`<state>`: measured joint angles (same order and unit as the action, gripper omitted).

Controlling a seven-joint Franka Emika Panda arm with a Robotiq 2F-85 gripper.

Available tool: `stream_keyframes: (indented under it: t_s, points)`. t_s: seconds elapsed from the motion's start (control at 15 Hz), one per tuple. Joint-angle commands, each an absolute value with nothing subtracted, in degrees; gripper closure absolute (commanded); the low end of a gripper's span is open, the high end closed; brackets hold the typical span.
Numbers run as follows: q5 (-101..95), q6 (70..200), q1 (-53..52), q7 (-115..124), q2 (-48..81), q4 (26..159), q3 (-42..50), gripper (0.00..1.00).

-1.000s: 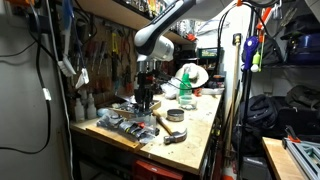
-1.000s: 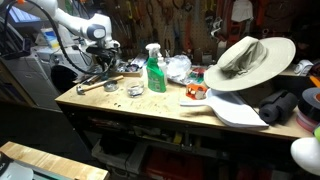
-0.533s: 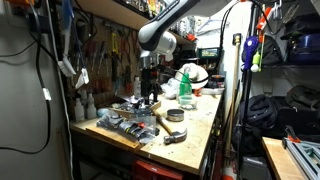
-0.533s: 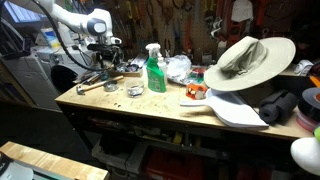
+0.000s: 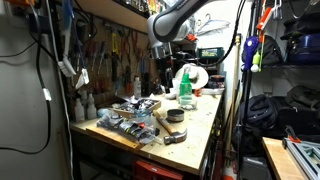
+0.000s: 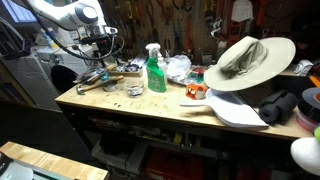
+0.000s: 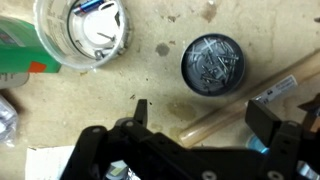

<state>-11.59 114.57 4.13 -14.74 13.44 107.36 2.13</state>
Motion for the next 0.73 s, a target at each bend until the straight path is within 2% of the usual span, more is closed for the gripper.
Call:
stream_keyframes:
  t_s: [0.0, 0.27, 0.33, 0.67]
  points:
    - [-16.0, 117.6, 4.1, -17.2, 6.0, 117.5, 2.5, 0.00]
    - [-14.3, 122.9, 5.3, -23.2, 0.3, 126.1, 3.0, 0.00]
    - [-14.6, 119.1, 4.4, -20.3, 5.2, 119.4, 2.8, 0.00]
    - [-14.6, 121.3, 4.8, -22.0, 1.9, 123.9, 3.3, 0.00]
